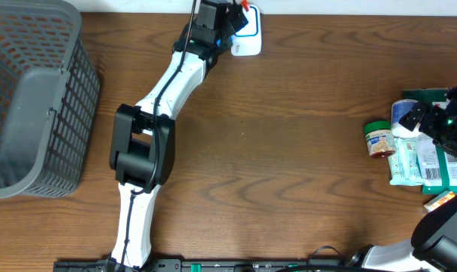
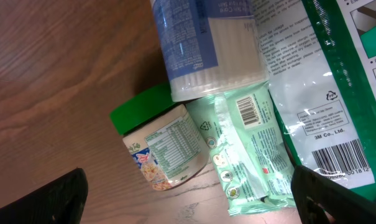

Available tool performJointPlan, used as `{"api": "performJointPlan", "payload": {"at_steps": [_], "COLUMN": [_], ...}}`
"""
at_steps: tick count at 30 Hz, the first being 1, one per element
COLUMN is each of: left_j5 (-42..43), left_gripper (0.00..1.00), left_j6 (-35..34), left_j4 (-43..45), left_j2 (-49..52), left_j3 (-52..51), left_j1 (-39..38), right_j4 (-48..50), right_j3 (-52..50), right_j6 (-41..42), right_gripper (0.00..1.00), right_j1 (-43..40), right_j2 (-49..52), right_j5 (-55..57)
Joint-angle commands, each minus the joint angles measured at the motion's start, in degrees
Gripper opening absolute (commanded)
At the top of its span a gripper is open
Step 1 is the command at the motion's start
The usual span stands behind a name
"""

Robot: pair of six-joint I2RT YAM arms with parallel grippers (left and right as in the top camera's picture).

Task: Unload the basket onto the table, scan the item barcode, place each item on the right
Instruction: 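Hold the stick's barcode over the scanner window with the left gripper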

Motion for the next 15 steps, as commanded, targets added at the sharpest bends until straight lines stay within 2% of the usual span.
{"api": "performJointPlan", "payload": {"at_steps": [1,15], "left_j5": [5.8,9.6], "left_gripper": [0.07,0.07], "left_j6": [2.5,2.5], "left_j4": [1.4,3.0], "left_j2": [0.5,2.9], "left_j3": [1.0,1.0], "left_j1": [-0.1,0.0], "right_j4": [0.0,0.0], "right_j3": [0.0,0.0], "right_j6": [0.7,0.7], "right_gripper": [0.99,0.99], "right_j1": [-1.0,-1.0], "right_j2": [0.3,0.3], "right_j5": [0.1,0.1]}}
